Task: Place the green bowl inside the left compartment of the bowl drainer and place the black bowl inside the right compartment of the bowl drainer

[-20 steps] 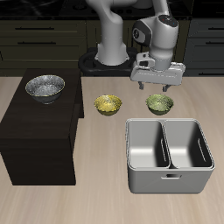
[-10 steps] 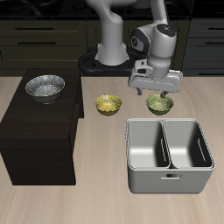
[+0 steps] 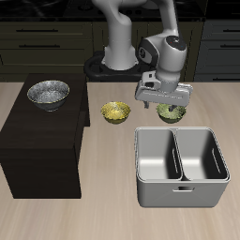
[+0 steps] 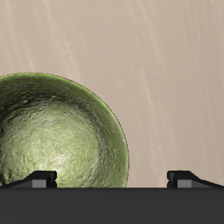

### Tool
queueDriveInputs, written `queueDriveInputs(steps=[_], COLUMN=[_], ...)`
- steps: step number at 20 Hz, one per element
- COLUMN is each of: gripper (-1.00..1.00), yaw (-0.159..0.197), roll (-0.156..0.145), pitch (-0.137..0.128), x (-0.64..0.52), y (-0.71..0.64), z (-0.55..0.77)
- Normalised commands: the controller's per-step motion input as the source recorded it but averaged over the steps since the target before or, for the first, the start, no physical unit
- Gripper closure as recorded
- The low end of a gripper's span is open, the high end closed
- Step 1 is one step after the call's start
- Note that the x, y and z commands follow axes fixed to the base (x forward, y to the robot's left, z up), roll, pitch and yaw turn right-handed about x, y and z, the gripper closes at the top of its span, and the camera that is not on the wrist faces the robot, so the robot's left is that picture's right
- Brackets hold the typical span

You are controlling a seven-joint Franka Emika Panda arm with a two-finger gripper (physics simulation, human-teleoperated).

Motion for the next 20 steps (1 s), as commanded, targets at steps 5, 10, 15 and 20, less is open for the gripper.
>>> queueDriveInputs(steps=[5,10,15,20], gripper=[1.00,1.00,1.00,1.00], yaw=[-0.014,-0.010,-0.011,0.006], roll=[0.016,0.017,0.008,-0.001], pitch=[0.035,0.026,0.000,-0.028], x=[0.01,0.03,0.01,0.00], y=[0.02,0.02,-0.02,-0.02], z=[-0.11,-0.07,0.05,0.14])
